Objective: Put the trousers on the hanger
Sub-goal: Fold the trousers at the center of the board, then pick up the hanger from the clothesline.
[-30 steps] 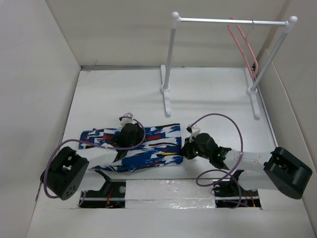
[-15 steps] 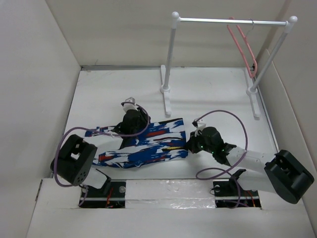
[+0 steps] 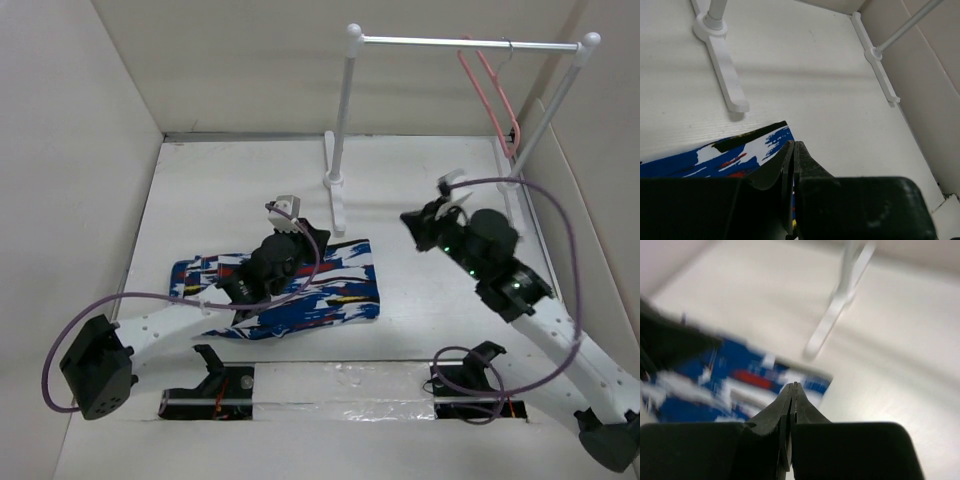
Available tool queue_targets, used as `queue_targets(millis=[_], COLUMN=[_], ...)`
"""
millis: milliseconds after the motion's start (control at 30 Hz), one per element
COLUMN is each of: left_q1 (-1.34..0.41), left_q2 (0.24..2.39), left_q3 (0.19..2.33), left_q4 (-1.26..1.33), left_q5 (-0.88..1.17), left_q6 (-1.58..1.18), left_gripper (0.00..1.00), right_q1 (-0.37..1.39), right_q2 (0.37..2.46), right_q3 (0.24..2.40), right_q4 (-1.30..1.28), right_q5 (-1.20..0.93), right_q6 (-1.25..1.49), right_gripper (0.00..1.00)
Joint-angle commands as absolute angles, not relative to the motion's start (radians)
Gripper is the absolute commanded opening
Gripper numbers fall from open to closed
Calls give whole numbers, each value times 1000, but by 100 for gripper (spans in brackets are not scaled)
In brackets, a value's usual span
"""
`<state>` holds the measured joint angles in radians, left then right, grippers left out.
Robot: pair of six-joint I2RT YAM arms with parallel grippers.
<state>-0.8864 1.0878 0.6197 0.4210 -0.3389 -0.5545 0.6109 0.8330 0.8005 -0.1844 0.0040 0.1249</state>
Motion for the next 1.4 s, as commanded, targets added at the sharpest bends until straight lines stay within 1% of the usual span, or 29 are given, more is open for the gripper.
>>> queue_targets(millis=[0, 100, 133, 167, 233, 267, 300, 333, 367, 400, 433, 467, 500, 533, 567, 667, 800, 1000, 1033, 1100, 1300, 1333, 1367], left_q1=[-902, -911, -935, -949, -977, -986, -986, -1000, -1000, -1012, -1012, -1023, -1023, -1023, -1023, -1023, -1023, -1023, -1023, -1023, -1023, -1023, -1023], left_q2=[1133, 1181, 1183, 1177, 1163, 1148, 1137, 1126, 1102, 1088, 1072, 1045, 1034, 1025, 1014, 1005, 1005, 1012, 1014, 1015, 1022, 1023, 1026], left_q3=[696, 710, 681, 664, 631, 623, 612, 597, 592, 589, 578, 571, 562, 546, 545, 545, 538, 541, 541, 545, 543, 545, 543], left_q4=[403, 423, 486, 523, 561, 566, 571, 577, 575, 574, 581, 598, 598, 618, 618, 611, 618, 620, 618, 615, 617, 618, 620], left_q5=[-410, -373, -359, -333, -310, -304, -311, -319, -322, -321, -321, -322, -322, -319, -319, -308, -298, -293, -295, -295, -298, -296, -292], left_q6=[-511, -538, -500, -480, -460, -445, -440, -437, -437, -437, -436, -433, -433, -433, -434, -439, -454, -457, -457, -457, -457, -459, -460], left_gripper=[0, 0, 0, 0, 0, 0, 0, 0, 0, 0, 0, 0, 1, 4, 5, 6, 6, 6, 7, 7, 7, 7, 7], right_q1=[523, 372, 323, 222, 132, 50, 11, -23, -56, -117, -142, -184, -202, -216, -227, -236, -226, -225, -225, -216, -206, -196, -187], right_q2=[772, 824, 851, 920, 997, 1085, 1130, 1173, 1214, 1303, 1340, 1394, 1394, 1425, 1436, 1486, 1511, 1519, 1525, 1529, 1542, 1542, 1539], right_q3=[997, 1165, 1214, 1332, 1452, 1515, 1645, 1696, 1738, 1823, 1853, 1871, 1871, 1871, 1865, 1881, 1876, 1824, 1822, 1804, 1778, 1773, 1764], right_q4=[-250, -239, -239, -253, -296, -323, -356, -385, -400, -426, -460, -459, -459, -445, -430, -451, -489, -471, -474, -468, -456, -450, -446], right_q5=[115, 141, 124, 79, 35, 20, 11, 8, -52, -79, -110, -174, -216, -253, -318, -389, -377, -348, -348, -359, -319, -322, -318], right_q6=[-29, -103, -130, -143, -167, -181, -183, -187, -187, -178, -172, -160, -153, -150, -144, -165, -196, -199, -198, -186, -176, -178, -179], right_gripper=[0, 0, 0, 0, 0, 2, 7, 29, 41, 48, 58, 62, 62, 66, 68, 69, 67, 60, 56, 52, 50, 43, 39])
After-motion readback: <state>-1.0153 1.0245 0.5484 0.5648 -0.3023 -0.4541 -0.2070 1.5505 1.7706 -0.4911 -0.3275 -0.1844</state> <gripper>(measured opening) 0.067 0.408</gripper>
